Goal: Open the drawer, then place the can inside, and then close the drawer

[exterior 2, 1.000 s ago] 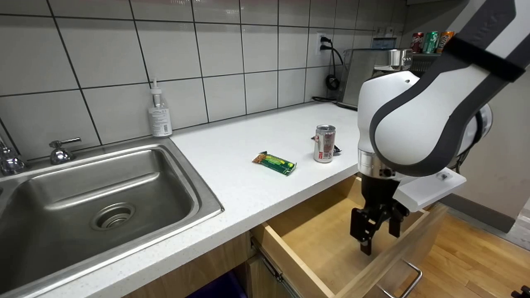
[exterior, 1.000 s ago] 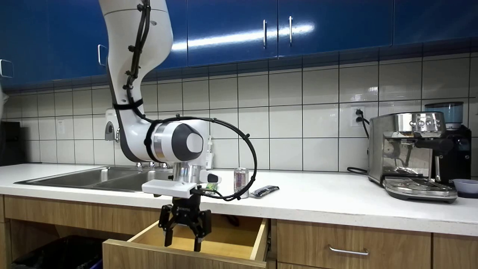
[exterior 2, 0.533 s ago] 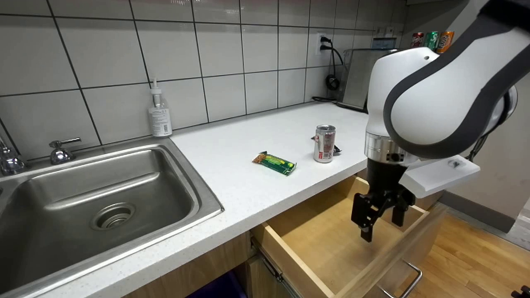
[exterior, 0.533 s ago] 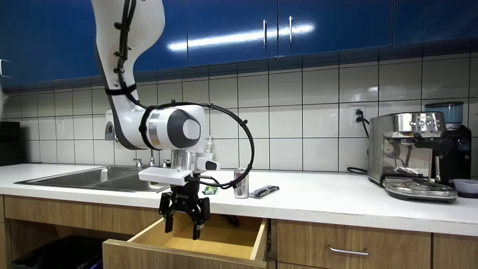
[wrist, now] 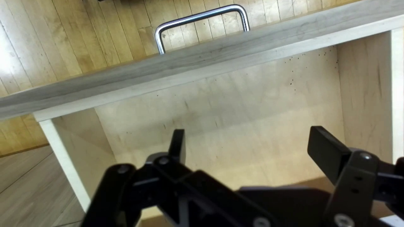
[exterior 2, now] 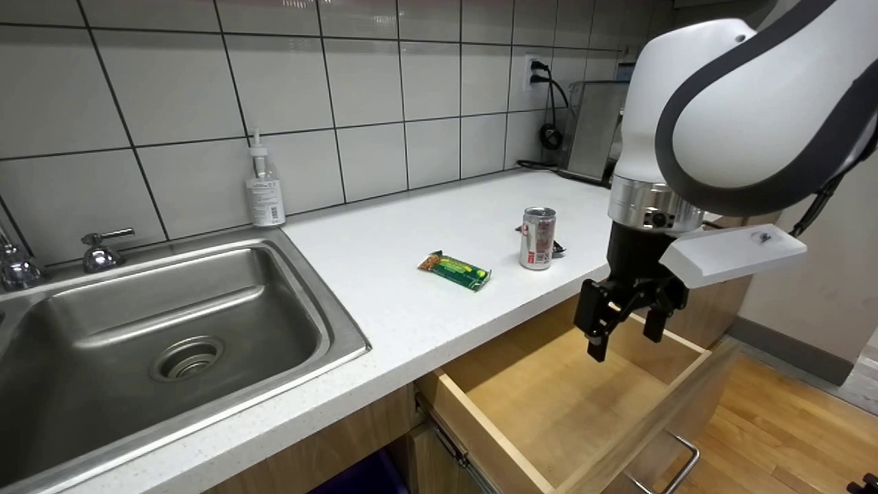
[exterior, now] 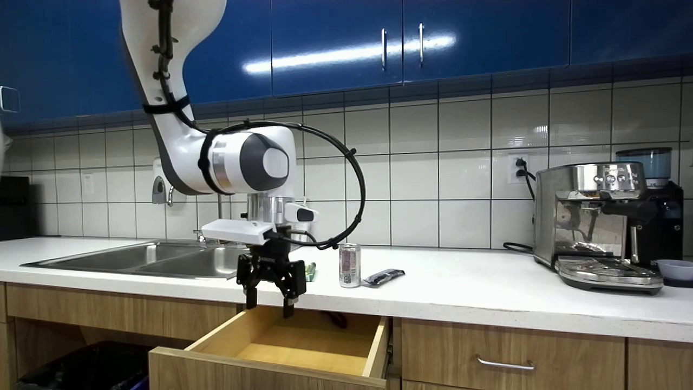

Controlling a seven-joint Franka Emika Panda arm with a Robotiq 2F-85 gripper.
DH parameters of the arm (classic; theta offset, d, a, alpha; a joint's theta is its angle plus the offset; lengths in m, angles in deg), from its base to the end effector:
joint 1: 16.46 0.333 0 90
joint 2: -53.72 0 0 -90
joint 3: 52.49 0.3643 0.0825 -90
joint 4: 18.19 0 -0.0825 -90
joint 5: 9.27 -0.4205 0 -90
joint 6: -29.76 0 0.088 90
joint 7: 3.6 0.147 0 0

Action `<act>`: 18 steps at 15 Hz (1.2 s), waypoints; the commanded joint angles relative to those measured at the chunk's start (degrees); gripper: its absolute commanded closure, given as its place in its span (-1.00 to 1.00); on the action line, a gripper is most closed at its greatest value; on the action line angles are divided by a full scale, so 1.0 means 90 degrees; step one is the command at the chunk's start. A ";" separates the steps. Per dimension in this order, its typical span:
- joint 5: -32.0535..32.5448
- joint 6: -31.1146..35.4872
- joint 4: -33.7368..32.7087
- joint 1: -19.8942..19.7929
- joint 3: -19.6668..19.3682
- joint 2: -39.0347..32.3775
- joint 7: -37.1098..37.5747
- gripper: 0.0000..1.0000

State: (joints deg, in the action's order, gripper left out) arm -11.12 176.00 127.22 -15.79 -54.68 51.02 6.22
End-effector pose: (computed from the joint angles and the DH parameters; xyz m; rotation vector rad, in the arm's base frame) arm 0.4748 -0.0125 0.2298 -3.1081 0.3512 0.0526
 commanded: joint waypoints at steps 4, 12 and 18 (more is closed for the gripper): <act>0.0644 0.0172 0.0042 -0.0132 -0.0044 0.0447 0.0520 -1.00; 0.1455 0.0356 -0.0340 -0.0490 -0.0301 0.0451 0.0422 -1.00; 0.1432 0.0473 -0.0758 -0.0609 -0.0413 0.0267 0.0178 -1.00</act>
State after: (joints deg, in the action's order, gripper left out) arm 0.67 179.90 122.62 -20.26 -58.29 54.45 9.08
